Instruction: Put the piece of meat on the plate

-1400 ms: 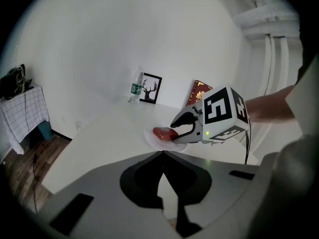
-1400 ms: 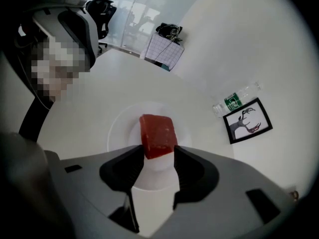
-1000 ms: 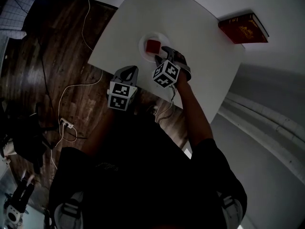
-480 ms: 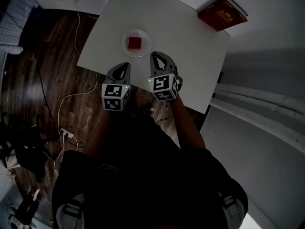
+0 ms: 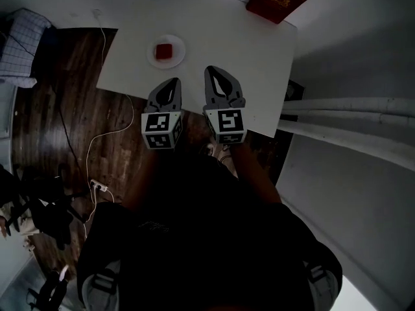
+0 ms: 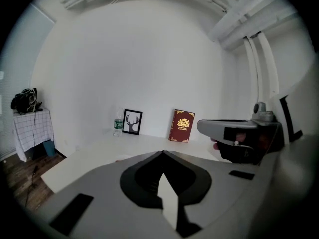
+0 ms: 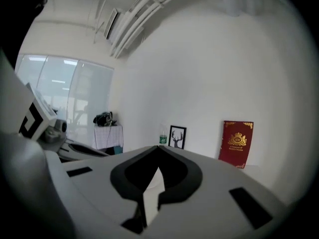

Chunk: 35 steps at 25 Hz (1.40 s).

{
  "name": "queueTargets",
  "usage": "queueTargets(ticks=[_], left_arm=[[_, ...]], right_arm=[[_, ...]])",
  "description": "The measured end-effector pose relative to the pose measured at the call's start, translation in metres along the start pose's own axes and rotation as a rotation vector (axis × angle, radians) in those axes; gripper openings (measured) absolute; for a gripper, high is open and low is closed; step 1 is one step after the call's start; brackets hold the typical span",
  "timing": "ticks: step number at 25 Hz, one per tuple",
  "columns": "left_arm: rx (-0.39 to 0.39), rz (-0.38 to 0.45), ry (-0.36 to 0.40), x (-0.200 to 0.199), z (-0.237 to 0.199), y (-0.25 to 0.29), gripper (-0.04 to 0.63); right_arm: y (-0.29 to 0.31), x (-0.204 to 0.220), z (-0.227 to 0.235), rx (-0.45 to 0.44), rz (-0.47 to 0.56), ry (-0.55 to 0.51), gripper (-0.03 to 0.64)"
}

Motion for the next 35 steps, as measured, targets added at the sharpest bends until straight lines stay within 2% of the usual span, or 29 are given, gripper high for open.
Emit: queueTargets(ticks=[2,5,13,17,26,35], left_arm=[[-0.018,0.028,-0.007,-0.003,0.012,-0.003,0.003],[-0.034,0.071,0.006,-0.006,0.031,-0.01,0.003],[-0.039,0.112,0.12,-0.022,0.072,-0.028,0.002],[-0.005,0.107,0.169,-0.028,0.091,-0.034,0.002],[0.086,0.099,0.223,-0.033,0.134,-0.029,0.003],[0.115,0.114,0.242,-0.039,0.14,-0.016,0.003]], right_arm=[[-0.013,-0.004,0.001,-0.03,0.083,0.066,0.021],[-0.03,-0.003,0.001,-0.059,0.114,0.088,0.021],[-0.081,-0.029,0.0,-0.08,0.171,0.003,0.021],[-0.1,-0.029,0.002,-0.064,0.198,0.02,0.021],[-0.129,-0.025,0.034,0.013,0.236,0.043,0.021],[-0.126,-0.027,0.042,0.03,0.24,0.04,0.021]])
Point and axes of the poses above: the fingertips, and each gripper's own axes: y forward along the fingers, z to its right, x out of its underside, the point moved 2 cm from there along -y, backward along the fingers, and after that the axes turned 13 degrees about y, right-handed, at the moved point
